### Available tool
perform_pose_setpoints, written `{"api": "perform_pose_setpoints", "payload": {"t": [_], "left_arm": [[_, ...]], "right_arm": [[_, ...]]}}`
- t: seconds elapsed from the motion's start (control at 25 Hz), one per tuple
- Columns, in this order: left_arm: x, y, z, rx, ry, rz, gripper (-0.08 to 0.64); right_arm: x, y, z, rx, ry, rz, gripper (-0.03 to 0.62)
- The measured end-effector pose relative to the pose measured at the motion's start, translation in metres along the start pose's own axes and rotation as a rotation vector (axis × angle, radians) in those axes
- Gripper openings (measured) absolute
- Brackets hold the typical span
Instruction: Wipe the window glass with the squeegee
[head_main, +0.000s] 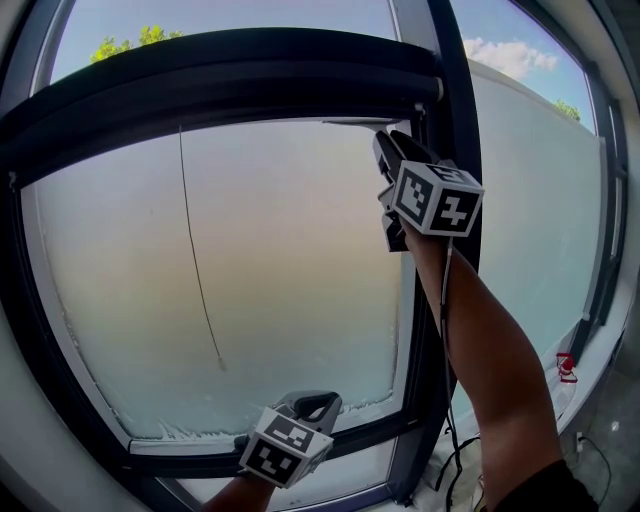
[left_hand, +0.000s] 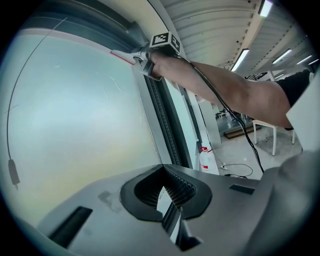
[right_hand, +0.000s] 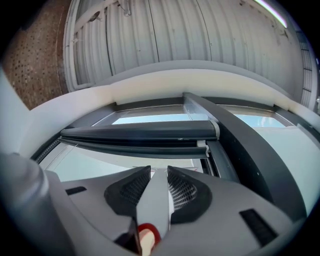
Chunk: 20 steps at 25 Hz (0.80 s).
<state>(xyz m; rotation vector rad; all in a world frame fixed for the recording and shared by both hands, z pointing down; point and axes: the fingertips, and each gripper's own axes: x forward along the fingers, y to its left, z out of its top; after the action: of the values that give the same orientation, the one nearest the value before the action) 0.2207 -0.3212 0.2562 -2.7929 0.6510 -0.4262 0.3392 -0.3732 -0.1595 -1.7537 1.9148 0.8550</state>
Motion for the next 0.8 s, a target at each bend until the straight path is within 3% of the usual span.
{"api": "perform_pose_setpoints", "payload": {"t": [0.8], "left_arm": [[0.004, -0.018, -0.065, -0.06, 0.049, -0.037, 0.0]], "right_arm": [[-0.074, 0.014, -0.079, 0.05, 0.068, 0.031, 0.095]]}}
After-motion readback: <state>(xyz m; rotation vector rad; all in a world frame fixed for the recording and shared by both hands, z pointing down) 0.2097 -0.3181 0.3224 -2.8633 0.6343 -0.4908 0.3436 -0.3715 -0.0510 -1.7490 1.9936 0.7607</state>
